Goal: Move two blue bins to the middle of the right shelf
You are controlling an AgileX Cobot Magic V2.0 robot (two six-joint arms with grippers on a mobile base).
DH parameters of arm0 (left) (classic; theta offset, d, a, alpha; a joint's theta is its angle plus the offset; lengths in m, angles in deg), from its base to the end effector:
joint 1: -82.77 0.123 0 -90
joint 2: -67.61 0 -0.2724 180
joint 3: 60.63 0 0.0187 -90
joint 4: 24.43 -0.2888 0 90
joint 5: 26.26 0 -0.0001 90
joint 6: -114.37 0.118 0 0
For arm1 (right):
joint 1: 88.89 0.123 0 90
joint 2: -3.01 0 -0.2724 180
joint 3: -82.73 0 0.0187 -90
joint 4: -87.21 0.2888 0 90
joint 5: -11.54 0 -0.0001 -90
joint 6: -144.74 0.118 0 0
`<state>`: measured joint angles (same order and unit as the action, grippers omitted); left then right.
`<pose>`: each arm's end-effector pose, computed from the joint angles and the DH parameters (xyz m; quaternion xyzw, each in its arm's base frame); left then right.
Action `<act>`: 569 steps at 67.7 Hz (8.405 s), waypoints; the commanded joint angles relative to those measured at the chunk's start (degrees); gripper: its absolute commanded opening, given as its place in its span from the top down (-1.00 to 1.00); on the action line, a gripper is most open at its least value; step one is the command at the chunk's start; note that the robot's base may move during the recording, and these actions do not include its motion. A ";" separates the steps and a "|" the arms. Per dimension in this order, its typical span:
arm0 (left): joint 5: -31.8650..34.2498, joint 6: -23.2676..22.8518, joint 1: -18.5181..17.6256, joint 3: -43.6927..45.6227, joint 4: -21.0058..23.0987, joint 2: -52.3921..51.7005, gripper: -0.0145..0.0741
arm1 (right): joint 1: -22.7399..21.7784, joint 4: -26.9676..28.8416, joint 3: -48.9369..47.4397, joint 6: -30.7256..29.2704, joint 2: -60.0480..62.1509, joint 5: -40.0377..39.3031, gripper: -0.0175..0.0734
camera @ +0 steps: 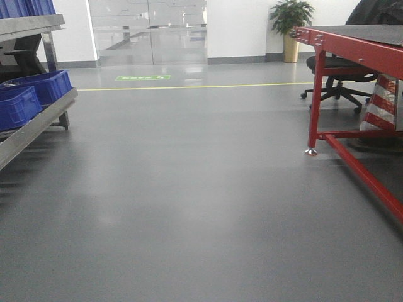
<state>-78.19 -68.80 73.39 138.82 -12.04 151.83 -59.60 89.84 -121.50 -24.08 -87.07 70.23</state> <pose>0.3226 -0.0735 0.4829 0.0338 0.8457 -0.1636 0.5068 0.3059 0.1769 0.4637 -0.1379 0.8741 0.1824 0.4286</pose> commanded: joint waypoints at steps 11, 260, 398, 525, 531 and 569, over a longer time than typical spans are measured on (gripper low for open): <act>4.15 1.53 -0.12 0.96 2.39 -0.89 0.92 | 0.03 1.04 -0.98 -2.00 0.96 -4.32 0.95; 5.02 1.53 0.06 0.96 1.34 -0.78 0.92 | 0.03 1.04 -0.98 -2.00 0.96 -6.85 0.95; 5.02 1.53 0.06 0.96 1.34 -0.78 0.92 | 0.03 1.04 -0.98 -2.00 0.96 -6.85 0.95; 5.02 1.53 0.03 0.96 1.23 -0.78 0.92 | 0.03 1.04 -0.98 -2.00 0.96 -6.85 0.95; 5.02 1.53 0.03 0.96 1.23 -0.78 0.92 | 0.03 1.04 -0.98 -2.00 0.96 -6.85 0.95; 5.02 1.53 0.03 0.96 1.23 -0.78 0.92 | 0.03 1.04 -0.98 -2.00 0.96 -6.85 0.95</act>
<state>-76.88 -68.80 73.47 138.82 -12.43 152.00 -59.70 89.74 -121.50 -23.85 -87.17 68.30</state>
